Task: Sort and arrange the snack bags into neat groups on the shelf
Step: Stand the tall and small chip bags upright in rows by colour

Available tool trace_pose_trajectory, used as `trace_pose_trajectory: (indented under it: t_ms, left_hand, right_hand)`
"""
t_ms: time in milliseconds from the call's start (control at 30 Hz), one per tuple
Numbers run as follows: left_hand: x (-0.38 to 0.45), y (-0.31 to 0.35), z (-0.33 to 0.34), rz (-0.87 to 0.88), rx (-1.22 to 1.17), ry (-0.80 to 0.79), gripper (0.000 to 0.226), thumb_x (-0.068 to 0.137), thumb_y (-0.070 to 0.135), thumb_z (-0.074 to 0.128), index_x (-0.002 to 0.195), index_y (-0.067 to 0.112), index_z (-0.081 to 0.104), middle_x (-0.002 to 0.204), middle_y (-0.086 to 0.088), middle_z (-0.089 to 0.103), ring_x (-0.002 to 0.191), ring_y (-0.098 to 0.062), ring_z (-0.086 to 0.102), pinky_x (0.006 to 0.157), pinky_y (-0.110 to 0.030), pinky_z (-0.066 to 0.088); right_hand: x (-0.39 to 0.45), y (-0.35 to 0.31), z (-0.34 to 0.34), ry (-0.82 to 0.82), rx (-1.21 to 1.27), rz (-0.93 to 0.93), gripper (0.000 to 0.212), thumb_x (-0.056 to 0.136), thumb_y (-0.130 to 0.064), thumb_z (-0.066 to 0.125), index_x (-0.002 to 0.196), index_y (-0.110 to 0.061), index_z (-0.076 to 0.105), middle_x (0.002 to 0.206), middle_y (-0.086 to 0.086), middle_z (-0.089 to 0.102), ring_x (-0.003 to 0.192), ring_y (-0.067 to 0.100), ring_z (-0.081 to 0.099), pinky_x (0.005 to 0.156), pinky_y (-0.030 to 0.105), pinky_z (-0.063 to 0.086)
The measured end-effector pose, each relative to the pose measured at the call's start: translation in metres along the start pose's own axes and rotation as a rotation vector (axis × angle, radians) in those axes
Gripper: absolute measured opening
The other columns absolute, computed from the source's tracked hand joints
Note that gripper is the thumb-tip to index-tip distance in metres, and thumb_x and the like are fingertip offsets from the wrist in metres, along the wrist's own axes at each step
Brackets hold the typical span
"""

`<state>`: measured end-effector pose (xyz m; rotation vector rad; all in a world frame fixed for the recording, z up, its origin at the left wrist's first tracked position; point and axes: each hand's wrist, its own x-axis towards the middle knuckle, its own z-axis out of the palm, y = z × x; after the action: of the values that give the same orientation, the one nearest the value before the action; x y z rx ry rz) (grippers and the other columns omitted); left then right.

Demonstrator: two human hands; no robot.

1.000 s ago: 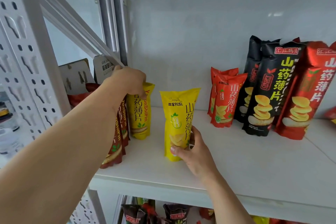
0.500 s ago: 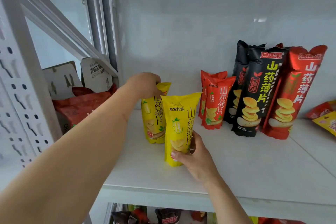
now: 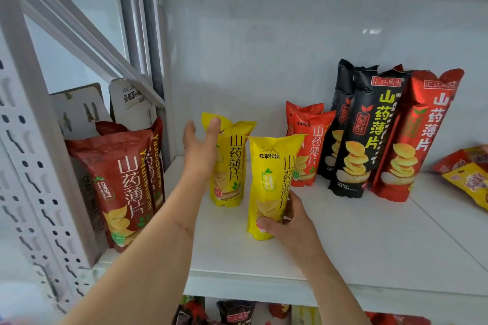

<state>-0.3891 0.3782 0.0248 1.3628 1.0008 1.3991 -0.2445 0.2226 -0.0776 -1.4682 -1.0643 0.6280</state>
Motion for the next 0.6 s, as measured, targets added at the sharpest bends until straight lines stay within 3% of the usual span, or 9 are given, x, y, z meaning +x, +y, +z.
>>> trace_pose_trajectory:
  t_ms: [100, 167, 233, 367, 500, 600]
  left_hand:
    - [-0.012, -0.04, -0.001, -0.148, -0.053, -0.151, 0.074, 0.09, 0.078, 0.037, 0.146, 0.03, 0.045, 0.146, 0.005, 0.054, 0.125, -0.014, 0.057, 0.097, -0.03, 0.042]
    - [-0.022, -0.052, 0.001, -0.174, -0.093, -0.223, 0.054, 0.096, 0.071, 0.036, 0.125, 0.032, 0.06, 0.117, 0.009, 0.071, 0.101, -0.006, 0.068, 0.079, -0.026, 0.051]
    - [-0.032, -0.059, 0.006, -0.174, -0.117, -0.288, 0.043, 0.103, 0.057, 0.035, 0.113, 0.029, 0.066, 0.099, 0.011, 0.077, 0.088, -0.004, 0.073, 0.072, -0.023, 0.055]
    - [-0.038, -0.071, 0.018, -0.121, -0.032, -0.353, 0.042, 0.104, 0.05, 0.042, 0.122, 0.02, 0.065, 0.107, 0.0, 0.075, 0.08, -0.003, 0.068, 0.068, -0.022, 0.05]
    - [-0.036, -0.079, 0.024, -0.116, 0.033, -0.388, 0.038, 0.102, 0.051, 0.044, 0.125, 0.028, 0.064, 0.117, 0.009, 0.072, 0.108, -0.008, 0.065, 0.086, -0.027, 0.05]
    - [-0.031, -0.082, 0.025, -0.137, 0.031, -0.437, 0.041, 0.101, 0.054, 0.045, 0.125, 0.028, 0.067, 0.119, 0.009, 0.073, 0.117, -0.013, 0.065, 0.104, -0.038, 0.049]
  right_hand:
    - [-0.003, -0.003, 0.001, 0.004, -0.016, -0.017, 0.074, 0.071, -0.023, 0.087, 0.122, -0.051, 0.041, 0.112, -0.029, 0.061, 0.102, -0.007, 0.06, 0.079, 0.014, 0.049]
    - [-0.004, -0.004, 0.001, 0.006, -0.026, -0.032, 0.073, 0.072, -0.022, 0.086, 0.12, -0.053, 0.041, 0.112, -0.029, 0.062, 0.1, -0.009, 0.061, 0.078, 0.012, 0.049]
    - [-0.004, -0.004, 0.002, 0.005, -0.026, -0.048, 0.071, 0.072, -0.021, 0.086, 0.118, -0.054, 0.043, 0.111, -0.029, 0.063, 0.098, -0.01, 0.062, 0.079, 0.013, 0.05]
    - [-0.004, -0.003, 0.003, 0.002, -0.021, -0.05, 0.068, 0.073, -0.022, 0.086, 0.118, -0.054, 0.045, 0.109, -0.03, 0.065, 0.099, -0.011, 0.061, 0.078, 0.01, 0.049]
    - [-0.001, -0.004, 0.001, -0.015, -0.032, -0.054, 0.062, 0.075, -0.019, 0.084, 0.11, -0.056, 0.048, 0.104, -0.033, 0.065, 0.097, -0.013, 0.061, 0.078, 0.009, 0.048]
    - [0.002, -0.004, -0.001, -0.025, -0.022, -0.067, 0.062, 0.077, -0.017, 0.083, 0.111, -0.055, 0.049, 0.111, -0.028, 0.064, 0.099, -0.012, 0.061, 0.079, 0.008, 0.047]
